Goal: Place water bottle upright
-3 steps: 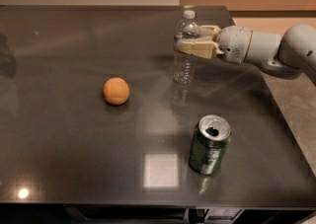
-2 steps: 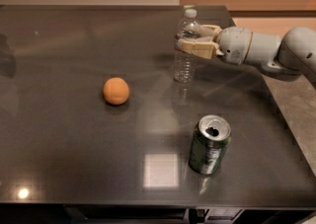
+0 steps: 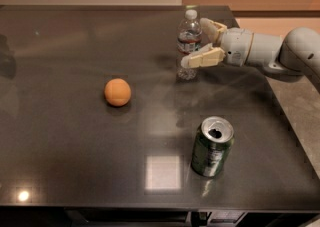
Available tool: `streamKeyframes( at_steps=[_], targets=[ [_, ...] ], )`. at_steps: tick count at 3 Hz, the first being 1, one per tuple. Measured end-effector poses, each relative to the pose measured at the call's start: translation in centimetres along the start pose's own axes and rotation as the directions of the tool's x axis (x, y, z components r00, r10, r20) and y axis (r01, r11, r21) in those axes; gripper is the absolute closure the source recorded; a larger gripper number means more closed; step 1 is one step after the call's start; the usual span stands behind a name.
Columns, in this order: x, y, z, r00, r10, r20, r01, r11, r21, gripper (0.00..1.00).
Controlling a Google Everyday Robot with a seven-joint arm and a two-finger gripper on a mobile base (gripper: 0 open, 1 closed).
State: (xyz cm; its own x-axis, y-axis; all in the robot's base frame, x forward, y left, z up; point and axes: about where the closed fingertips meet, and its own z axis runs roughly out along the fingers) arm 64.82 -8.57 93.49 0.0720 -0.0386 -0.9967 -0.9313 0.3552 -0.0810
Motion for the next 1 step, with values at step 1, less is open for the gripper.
streamKeyframes(
  at_steps=[1],
  targets=[
    [0.0,0.0,0.01,1.0,0.0,0.0,0.0,1.0,0.0,0.0]
  ],
)
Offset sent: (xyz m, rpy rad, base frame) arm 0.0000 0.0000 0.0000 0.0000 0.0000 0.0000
